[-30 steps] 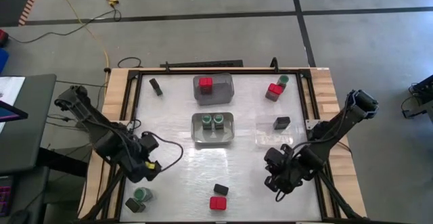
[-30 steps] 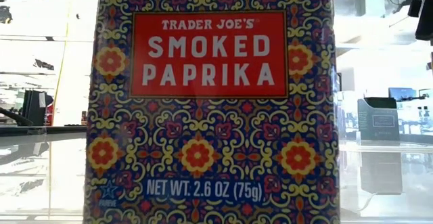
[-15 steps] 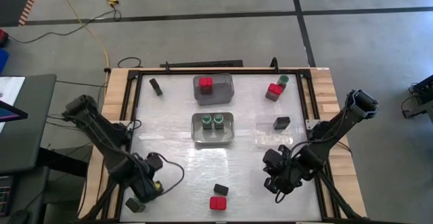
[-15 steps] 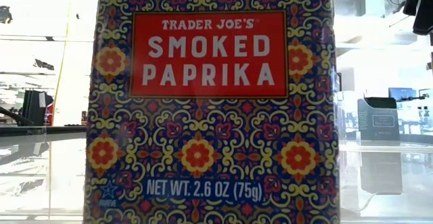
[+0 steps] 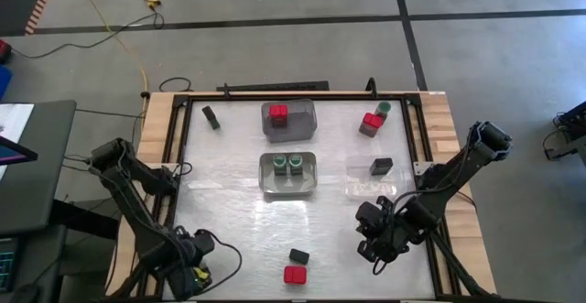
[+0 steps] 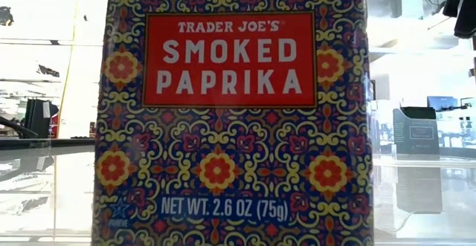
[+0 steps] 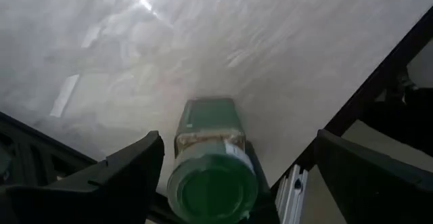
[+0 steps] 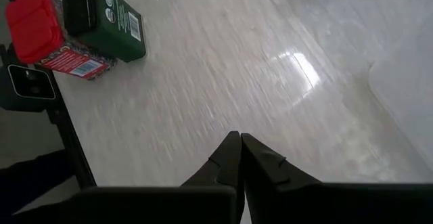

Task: Sort spices by type
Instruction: Put the green spice bottle into the gray bin

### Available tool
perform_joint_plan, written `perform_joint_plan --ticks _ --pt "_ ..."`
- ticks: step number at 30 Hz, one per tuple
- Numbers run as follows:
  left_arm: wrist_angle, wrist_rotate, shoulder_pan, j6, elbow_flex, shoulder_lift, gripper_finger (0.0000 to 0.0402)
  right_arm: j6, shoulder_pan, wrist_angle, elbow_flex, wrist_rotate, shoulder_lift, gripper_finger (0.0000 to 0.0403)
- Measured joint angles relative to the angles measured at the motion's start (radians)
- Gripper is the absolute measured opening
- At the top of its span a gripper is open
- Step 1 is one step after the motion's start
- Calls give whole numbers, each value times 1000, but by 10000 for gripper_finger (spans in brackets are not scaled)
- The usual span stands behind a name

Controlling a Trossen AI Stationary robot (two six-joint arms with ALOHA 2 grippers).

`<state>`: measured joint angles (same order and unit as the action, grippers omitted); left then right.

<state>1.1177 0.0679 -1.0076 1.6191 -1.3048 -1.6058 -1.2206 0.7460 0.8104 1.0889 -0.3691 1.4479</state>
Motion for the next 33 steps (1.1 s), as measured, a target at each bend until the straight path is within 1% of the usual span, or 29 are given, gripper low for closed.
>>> perform_joint_plan --ticks 3,8,13,18,21,28,33 --pt "-12 2 -23 18 5 0 364 0 0 -1 0 0 0 38" --pt "-13 3 -44 91 47 0 364 -1 0 -10 0 0 0 38" --pt "-23 -11 -50 102 70 0 363 -1 0 -20 0 0 0 38" --pt "-147 -18 -60 88 126 0 355 -1 0 -34 0 0 0 38" --pt "-150 -22 -60 90 143 0 348 -1 0 -34 0 0 0 38" --pt "-146 -22 -59 55 149 0 315 -1 0 -34 0 0 0 38" --pt "-141 -21 -59 43 150 0 269 -1 0 -34 0 0 0 38"
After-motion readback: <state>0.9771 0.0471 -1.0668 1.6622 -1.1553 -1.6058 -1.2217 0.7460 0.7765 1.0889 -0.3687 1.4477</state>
